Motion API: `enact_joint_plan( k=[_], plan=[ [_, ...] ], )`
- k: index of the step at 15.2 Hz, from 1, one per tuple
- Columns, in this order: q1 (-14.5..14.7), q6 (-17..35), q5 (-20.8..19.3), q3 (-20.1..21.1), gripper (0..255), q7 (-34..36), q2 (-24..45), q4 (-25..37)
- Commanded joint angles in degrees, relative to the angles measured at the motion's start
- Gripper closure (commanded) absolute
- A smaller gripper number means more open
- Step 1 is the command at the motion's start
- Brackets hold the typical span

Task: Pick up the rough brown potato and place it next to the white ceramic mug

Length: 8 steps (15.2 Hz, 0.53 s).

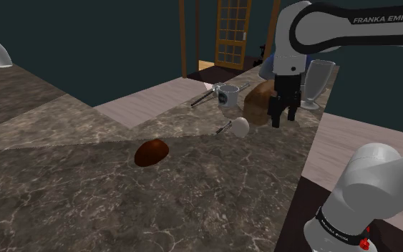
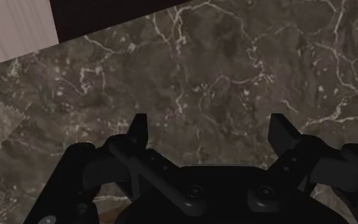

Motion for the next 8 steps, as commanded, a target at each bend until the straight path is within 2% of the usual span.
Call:
enact_joint_plan(
  k=[1,8],
  plan=[
    [0.0,0.0,0.0,0.0,0,0.0,0.0,0.0],
    [-0.5,6.5,11.7,11.4,0,21.3,-5.9,-5.0]
  ],
)
